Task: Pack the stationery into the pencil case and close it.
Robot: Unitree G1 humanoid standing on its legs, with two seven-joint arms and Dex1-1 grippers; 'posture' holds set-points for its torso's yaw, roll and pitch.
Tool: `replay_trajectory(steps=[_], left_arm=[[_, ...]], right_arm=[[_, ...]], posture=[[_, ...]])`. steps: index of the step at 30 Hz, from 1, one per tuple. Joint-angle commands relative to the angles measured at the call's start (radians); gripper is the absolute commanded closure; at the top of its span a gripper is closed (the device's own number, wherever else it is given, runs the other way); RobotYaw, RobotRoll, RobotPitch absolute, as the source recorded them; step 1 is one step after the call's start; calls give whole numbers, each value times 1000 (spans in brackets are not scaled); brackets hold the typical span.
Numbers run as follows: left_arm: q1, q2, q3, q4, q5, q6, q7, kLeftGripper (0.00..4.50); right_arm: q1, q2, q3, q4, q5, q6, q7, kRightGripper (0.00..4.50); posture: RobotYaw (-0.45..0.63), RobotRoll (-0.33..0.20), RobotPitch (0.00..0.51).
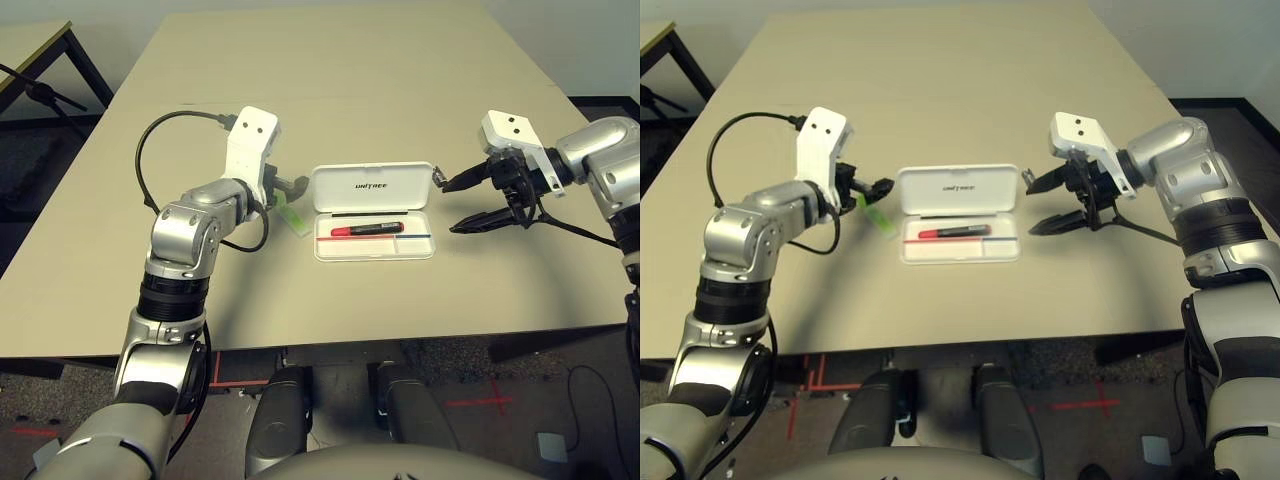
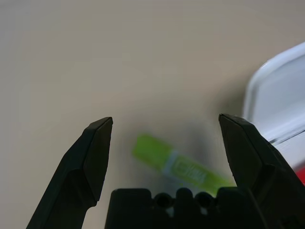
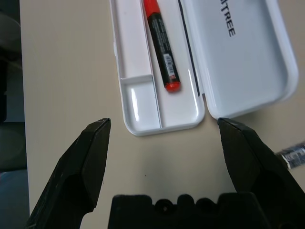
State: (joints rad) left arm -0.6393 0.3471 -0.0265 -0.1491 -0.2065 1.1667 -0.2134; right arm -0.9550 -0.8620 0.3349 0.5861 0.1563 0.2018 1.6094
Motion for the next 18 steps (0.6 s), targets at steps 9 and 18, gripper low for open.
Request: replay_trajectory(steps=[9,18], left_arm=[[22,-82,44,16,67,108,142,0],[-15,-169,102,51,68,172,193,0]], right_arm=[[12,-40,-17,-23,71,-31,5,22],[15,-34,-27,-15,65,-46,5,22]], posture=[[47,0,112],[41,0,107]])
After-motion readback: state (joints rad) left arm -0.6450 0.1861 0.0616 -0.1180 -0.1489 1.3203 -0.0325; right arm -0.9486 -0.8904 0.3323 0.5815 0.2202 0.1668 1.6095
